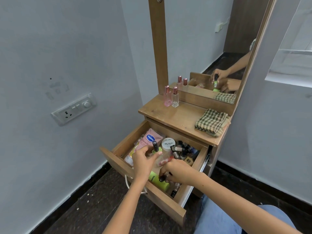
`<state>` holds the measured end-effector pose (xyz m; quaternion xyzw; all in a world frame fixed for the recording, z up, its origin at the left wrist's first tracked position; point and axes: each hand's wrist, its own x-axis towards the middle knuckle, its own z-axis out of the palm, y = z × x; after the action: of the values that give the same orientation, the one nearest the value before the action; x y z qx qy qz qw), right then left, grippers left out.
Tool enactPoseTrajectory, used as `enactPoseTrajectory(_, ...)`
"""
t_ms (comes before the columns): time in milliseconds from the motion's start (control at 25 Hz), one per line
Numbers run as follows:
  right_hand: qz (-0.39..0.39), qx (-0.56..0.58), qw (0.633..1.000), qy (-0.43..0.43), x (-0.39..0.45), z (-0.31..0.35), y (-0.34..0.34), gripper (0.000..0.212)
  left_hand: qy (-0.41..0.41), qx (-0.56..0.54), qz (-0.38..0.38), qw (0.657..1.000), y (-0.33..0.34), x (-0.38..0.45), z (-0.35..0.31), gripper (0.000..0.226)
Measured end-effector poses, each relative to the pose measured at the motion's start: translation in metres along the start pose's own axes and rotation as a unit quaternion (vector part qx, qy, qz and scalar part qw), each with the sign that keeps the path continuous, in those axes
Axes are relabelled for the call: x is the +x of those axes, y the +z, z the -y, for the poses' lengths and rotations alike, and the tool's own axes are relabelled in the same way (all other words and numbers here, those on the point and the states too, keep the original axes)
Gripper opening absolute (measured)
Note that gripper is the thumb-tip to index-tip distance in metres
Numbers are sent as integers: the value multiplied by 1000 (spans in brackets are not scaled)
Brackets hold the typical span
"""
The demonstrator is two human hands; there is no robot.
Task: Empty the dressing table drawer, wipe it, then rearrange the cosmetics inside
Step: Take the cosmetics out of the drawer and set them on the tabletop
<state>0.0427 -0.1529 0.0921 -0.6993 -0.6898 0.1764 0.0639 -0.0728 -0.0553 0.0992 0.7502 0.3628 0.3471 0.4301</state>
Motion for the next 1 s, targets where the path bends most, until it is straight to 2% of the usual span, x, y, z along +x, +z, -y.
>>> enactPoseTrajectory(120,-46,23,998,38,-3,-5,7,32,13,0,4,1000,0,-1,0,23)
enactPoseTrajectory(200,-108,77,987,86,-7,-9,10,34,18,6,2,1000,0,0,2,23)
enactPoseTrajectory(360,-260,112,946,159,-20,-13,-11,28,7,-11,3,1000,2,9,8,28)
enactPoseTrajectory(480,-387,125,900,158,-30,-25,-45,22,32,-28,-2,999,14,20,-12,25)
enactPoseTrajectory(560,-433,148,875,160,-28,-39,-66,22,45,-31,-16,998,24,33,-31,26)
enactPoseTrajectory(720,-476,182,838,196,-7,-65,-90,15,68,-8,-19,997,46,68,-57,21)
enactPoseTrajectory(880,-452,154,843,248,14,-85,-94,8,68,44,-23,996,72,95,-72,33)
enactPoseTrajectory(1000,-439,165,846,255,22,-90,-95,15,56,54,-22,997,84,108,-73,30)
